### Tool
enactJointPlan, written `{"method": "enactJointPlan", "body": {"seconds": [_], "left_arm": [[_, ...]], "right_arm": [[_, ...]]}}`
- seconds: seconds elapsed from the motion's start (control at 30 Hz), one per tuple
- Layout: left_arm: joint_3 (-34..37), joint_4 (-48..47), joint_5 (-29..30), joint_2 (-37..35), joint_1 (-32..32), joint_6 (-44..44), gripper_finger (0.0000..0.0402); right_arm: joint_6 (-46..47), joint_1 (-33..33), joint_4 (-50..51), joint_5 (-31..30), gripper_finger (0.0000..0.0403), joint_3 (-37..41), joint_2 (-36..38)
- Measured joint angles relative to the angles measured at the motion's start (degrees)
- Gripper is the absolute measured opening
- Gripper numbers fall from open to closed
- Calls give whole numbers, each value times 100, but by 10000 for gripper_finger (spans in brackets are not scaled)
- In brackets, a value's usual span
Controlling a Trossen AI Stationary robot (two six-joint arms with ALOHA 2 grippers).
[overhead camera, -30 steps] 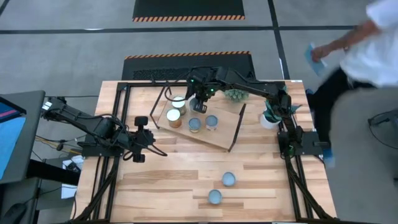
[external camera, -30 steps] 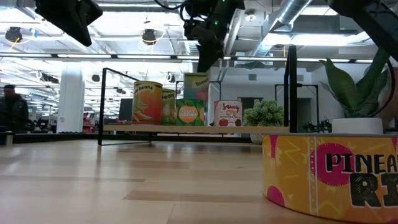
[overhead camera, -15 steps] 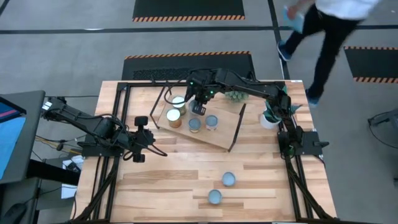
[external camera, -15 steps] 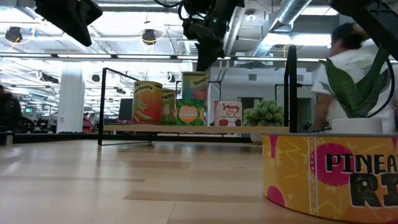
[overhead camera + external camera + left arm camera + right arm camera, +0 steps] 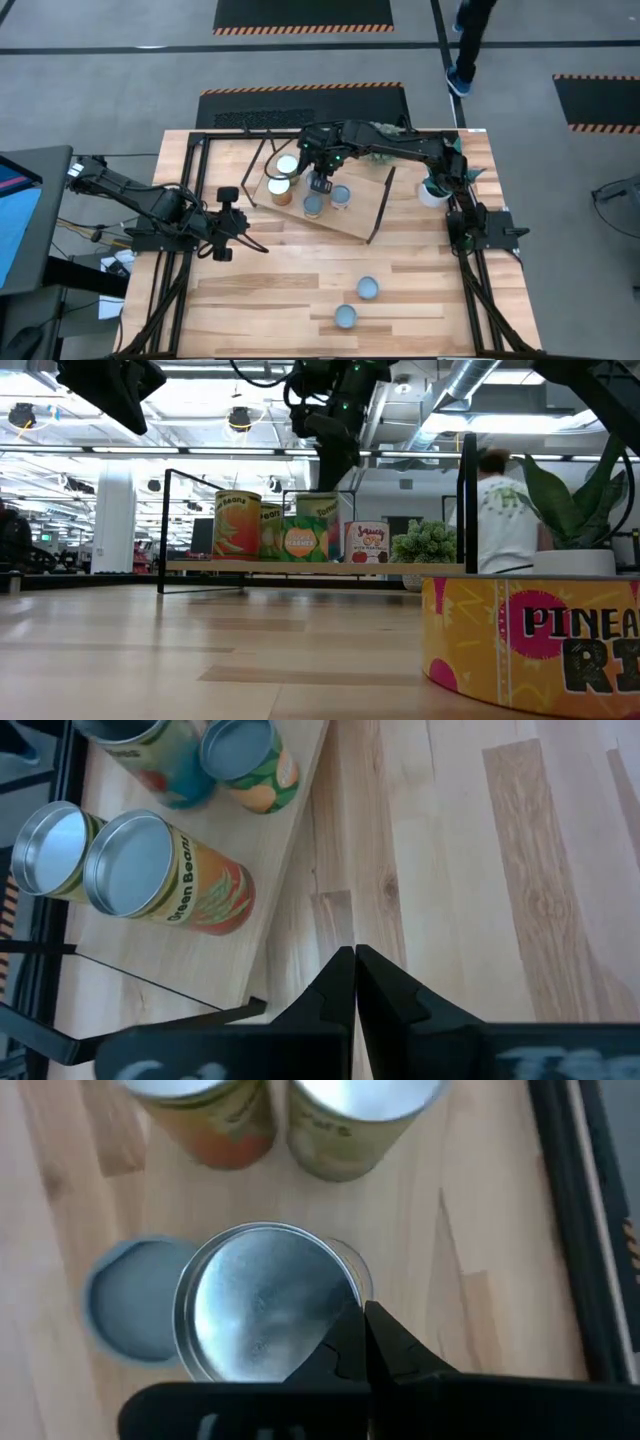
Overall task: Pick and place cans onto a shelf
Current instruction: Put the canned tomatoes on the shelf
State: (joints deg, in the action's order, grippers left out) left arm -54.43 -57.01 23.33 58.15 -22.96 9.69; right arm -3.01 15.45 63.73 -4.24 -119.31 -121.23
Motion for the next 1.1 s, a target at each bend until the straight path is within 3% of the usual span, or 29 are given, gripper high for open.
{"method": "enactJointPlan", "body": {"seconds": [0.5, 0.8, 1.1], "left_arm": [[0, -2, 0, 0, 0, 9, 0], [0, -2, 0, 0, 2, 20, 0], [0, 0, 0, 0, 2, 22, 0]], "right_arm": [[29, 40, -192, 298, 3, 14, 2], [171, 82, -270, 280, 54, 249, 9], [80, 155, -443, 270, 63, 337, 13]]}}
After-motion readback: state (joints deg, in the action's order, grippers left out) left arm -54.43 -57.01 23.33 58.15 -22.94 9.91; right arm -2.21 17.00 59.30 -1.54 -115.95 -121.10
